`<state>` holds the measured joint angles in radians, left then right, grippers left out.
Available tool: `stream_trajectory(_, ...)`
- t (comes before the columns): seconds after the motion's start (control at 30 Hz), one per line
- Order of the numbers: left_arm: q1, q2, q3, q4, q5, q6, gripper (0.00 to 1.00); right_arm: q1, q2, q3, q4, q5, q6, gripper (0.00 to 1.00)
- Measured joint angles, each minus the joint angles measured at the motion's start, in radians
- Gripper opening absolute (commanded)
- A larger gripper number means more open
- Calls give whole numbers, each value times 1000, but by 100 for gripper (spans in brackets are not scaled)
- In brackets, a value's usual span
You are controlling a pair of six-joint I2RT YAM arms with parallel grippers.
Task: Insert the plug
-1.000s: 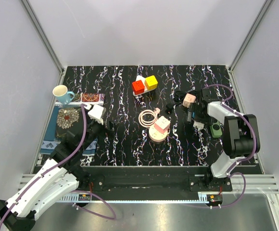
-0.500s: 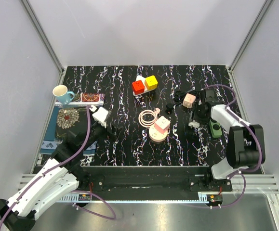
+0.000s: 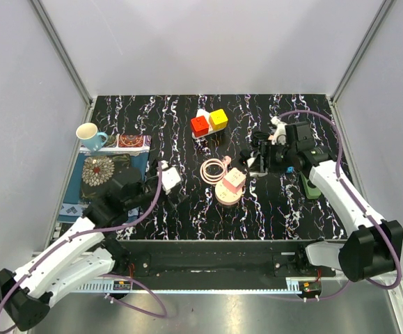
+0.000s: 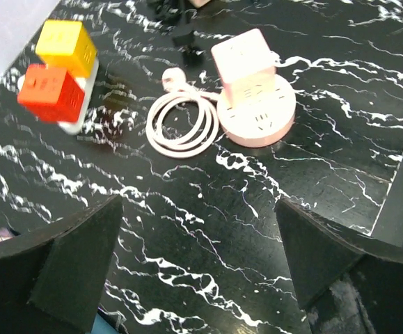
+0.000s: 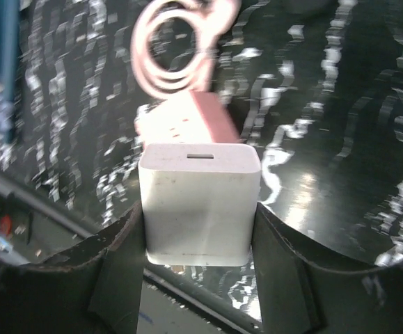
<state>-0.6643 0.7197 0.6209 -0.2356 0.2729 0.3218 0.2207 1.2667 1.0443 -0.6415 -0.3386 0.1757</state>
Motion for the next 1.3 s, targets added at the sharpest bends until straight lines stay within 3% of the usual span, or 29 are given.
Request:
stream_trajectory(0.23,-120,50,129,-25,8,195,99,122,-3,64,-63,-205,-23,20)
stream_trajectory(0.53,-361,140,172,-26,-39,473,99,275,-3,155,-177,-323,-94,20)
stream_trajectory(0.87,-423,268,249,-17,-42,623,98,393,29,216,-269,-356,-166,20)
stream_trajectory(1.3,-434,375,338,-68,-34,674,62,426,57,258,-324,-361,-213,20)
